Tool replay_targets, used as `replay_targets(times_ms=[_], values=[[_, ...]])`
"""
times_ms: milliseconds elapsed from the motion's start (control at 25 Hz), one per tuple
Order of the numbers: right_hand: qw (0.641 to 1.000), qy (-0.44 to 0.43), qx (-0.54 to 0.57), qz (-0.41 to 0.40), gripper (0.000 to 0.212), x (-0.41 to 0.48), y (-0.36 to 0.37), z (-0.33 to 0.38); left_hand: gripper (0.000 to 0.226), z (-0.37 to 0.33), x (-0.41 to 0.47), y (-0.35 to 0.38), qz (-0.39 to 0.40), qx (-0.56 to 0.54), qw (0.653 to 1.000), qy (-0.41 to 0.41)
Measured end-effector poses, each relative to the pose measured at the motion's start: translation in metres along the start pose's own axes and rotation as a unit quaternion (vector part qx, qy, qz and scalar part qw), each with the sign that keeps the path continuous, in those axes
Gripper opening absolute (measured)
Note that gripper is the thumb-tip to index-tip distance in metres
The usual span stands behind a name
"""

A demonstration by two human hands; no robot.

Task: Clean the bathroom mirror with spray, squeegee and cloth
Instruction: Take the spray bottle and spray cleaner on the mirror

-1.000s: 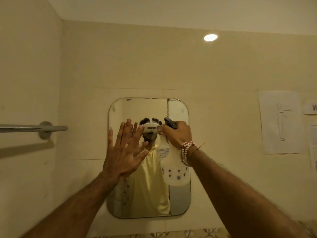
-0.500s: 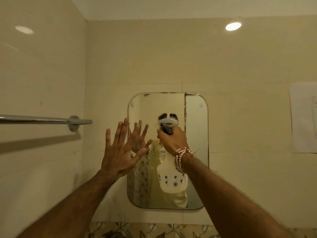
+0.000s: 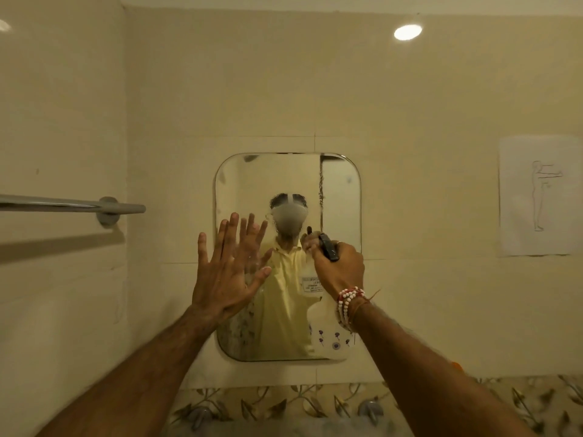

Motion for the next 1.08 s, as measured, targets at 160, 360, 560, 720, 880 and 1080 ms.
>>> replay_targets(times_ms=[160, 360, 560, 720, 880, 1080], values=[[0.998, 0.030, -0.036, -0.043, 0.036, 0.003, -0.033, -0.015, 0.088, -0.022, -0.004, 0.009, 0.013, -0.019, 1.000, 0.012], [0.994, 0.054, -0.070, -0.062, 0.038, -0.006, -0.051, -0.042, 0.089, -0.033, -0.011, 0.014, 0.028, -0.027, 0.999, 0.017], [0.998, 0.054, -0.009, -0.007, 0.023, -0.021, -0.028, -0.056, 0.090, -0.021, -0.026, 0.019, 0.054, -0.032, 0.998, 0.003], [0.998, 0.039, -0.031, 0.029, 0.034, -0.045, 0.008, -0.056, 0.091, -0.003, -0.044, 0.019, 0.072, -0.005, 0.997, -0.015], [0.998, 0.017, -0.027, 0.060, 0.034, -0.071, 0.044, -0.050, 0.091, 0.027, -0.058, 0.012, 0.090, 0.021, 0.995, -0.040], [0.995, -0.005, 0.008, 0.100, 0.032, -0.101, 0.084, -0.036, 0.097, 0.053, -0.078, 0.004, 0.105, 0.018, 0.992, -0.063]])
Point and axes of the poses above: each hand's wrist, its own x-axis towards the middle knuckle, its own y-axis out of the palm, z = x × y, the point moved 8 cm from there along x, towards the middle knuckle, and after that the axes turned 2 degrees about x, right-handed, at the moved point
